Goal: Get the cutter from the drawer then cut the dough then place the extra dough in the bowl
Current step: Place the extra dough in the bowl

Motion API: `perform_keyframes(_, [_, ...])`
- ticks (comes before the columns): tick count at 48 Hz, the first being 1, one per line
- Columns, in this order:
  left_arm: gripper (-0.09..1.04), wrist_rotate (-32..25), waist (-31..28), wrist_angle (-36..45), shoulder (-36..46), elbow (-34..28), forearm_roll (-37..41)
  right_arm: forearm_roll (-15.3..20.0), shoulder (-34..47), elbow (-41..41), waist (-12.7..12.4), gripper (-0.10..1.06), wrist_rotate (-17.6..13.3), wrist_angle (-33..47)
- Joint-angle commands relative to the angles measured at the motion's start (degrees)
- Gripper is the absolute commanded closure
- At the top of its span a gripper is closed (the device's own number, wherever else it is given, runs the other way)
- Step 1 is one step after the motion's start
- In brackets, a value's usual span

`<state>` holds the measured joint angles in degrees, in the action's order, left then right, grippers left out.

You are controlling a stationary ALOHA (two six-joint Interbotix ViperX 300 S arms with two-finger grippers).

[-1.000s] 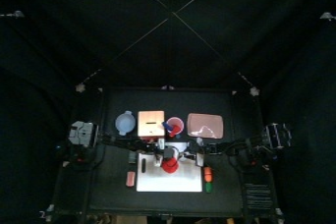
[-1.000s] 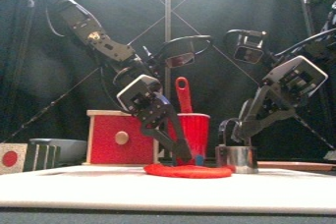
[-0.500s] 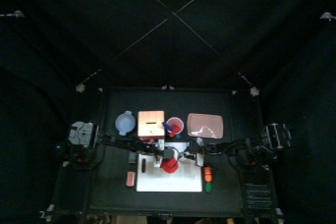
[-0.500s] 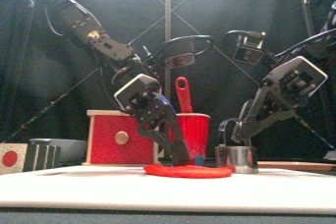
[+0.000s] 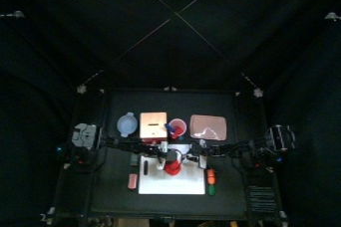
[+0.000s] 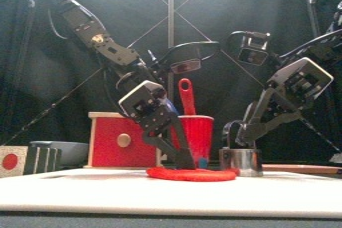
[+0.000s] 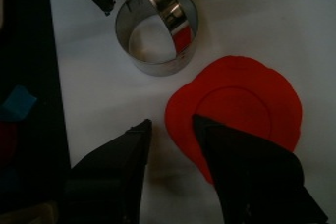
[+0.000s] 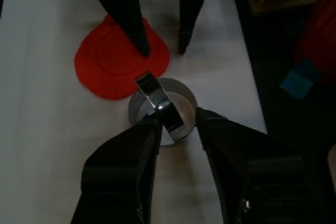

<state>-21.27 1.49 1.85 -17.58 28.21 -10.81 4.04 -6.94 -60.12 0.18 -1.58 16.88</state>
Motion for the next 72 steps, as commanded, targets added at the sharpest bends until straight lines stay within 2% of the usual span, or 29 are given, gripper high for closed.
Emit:
perform_keyframes(1, [0.16, -0.09, -0.53, -0.26, 0.88, -1.32, 0.09, 0.18, -0.79, 0.7, -0.09, 0.23, -0.09, 0.18])
perform_keyframes(17, [0.18, -0.18, -1.14, -0.18, 0.35, -1.32, 0.26, 0.18, -0.53, 0.7, -0.09, 0.23, -0.09, 0.18])
perform_keyframes(28, [0.3, -0.26, -0.79, -0.18, -0.62, -1.32, 0.26, 0.18, -0.44, 0.7, 0.0, 0.23, -0.09, 0.18])
perform_keyframes(42, [0.34, -0.26, -0.62, 1.23, -1.23, -1.49, 0.35, 0.18, -0.44, 0.7, 0.0, 0.23, -0.09, 0.18])
perform_keyframes(51, [0.47, -0.18, -0.62, 1.41, -1.14, -1.58, 0.44, 0.18, -0.44, 0.62, 0.0, 0.23, -0.09, 0.18])
perform_keyframes(60, [0.49, 0.18, -0.79, 1.41, 0.88, -1.23, 0.35, 0.18, -0.44, 0.53, 0.0, 0.23, -0.09, 0.18])
perform_keyframes(72, [0.49, 0.09, -0.79, 1.41, 7.73, 0.62, 0.44, 0.18, -0.44, 0.44, 0.0, 0.23, -0.09, -0.18])
